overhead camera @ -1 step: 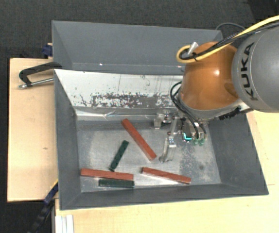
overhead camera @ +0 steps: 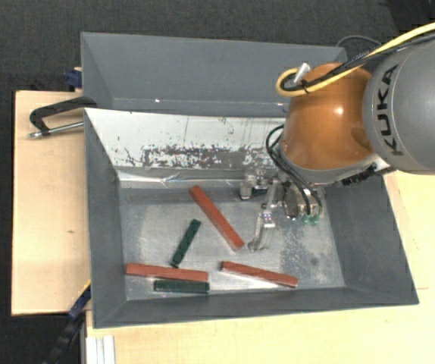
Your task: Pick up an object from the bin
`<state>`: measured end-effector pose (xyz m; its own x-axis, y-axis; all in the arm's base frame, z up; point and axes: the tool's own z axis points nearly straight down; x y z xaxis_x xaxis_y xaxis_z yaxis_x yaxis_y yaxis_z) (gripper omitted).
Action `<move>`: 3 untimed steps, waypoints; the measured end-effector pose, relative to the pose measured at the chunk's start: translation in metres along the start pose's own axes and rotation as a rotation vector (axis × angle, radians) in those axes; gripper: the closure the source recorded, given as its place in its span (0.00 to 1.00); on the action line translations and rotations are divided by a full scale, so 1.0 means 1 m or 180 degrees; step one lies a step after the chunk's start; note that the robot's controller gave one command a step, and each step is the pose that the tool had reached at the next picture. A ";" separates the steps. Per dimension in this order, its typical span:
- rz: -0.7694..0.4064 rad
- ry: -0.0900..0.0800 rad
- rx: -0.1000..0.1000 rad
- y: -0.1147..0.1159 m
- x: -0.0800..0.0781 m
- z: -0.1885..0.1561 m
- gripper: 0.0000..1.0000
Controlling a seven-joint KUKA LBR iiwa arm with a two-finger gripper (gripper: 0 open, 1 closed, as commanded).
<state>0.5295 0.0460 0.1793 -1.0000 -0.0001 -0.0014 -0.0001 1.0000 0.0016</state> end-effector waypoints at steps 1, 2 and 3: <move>0.0562 -0.0021 -0.0003 0.011 -0.021 0.047 0.00; 0.0703 0.0003 0.0003 0.030 -0.033 0.067 0.00; 0.0778 -0.0007 -0.0002 0.034 -0.032 0.061 0.00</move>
Offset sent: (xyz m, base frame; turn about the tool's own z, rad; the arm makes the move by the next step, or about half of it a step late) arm 0.0378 0.0353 -0.0571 0.2015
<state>0.5619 0.0797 0.1189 -0.9703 0.2418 -0.0030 0.2418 0.9703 0.0029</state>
